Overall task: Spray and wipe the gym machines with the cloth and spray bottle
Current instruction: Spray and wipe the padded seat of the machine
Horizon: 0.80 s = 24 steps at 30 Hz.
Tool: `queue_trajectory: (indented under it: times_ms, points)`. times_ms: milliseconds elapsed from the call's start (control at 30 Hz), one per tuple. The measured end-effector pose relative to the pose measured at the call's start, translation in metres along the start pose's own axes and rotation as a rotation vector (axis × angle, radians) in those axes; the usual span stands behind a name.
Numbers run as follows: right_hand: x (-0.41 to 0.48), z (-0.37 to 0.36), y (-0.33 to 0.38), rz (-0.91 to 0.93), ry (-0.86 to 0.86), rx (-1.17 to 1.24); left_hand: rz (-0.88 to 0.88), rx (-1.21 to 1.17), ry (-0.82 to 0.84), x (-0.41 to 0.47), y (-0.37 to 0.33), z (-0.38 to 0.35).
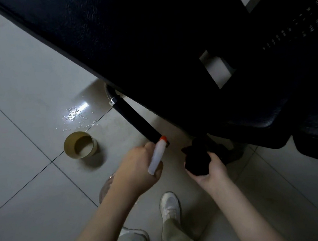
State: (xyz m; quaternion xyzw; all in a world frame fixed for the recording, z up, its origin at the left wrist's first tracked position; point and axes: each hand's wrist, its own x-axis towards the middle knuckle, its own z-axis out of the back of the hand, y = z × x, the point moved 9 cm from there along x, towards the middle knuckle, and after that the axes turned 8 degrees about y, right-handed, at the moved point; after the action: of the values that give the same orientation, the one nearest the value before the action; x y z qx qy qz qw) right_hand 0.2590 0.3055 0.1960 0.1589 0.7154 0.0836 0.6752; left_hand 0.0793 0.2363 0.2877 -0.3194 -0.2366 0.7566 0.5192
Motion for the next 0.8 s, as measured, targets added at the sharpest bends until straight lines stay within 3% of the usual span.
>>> queue_trajectory:
  times_ms: [100,300,500,667,800]
  points:
    - [-0.005,-0.007,-0.002,0.005,0.008,-0.008,0.025,-0.019,-0.068,-0.004,0.006,0.008]
    - [-0.020,-0.021,-0.006,0.007,0.058,-0.105,0.299,-0.111,-0.157,-0.015,0.052,0.016]
    - [-0.027,-0.025,-0.002,0.107,0.106,-0.306,0.291,-0.174,-0.251,-0.020,0.059,0.029]
    - [-0.042,-0.034,0.019,0.379,0.135,-0.541,0.226,-0.199,-0.319,-0.024,0.046,0.041]
    - [-0.067,-0.054,0.042,0.710,0.223,-0.760,0.223,-0.183,-0.352,-0.024,0.047,0.045]
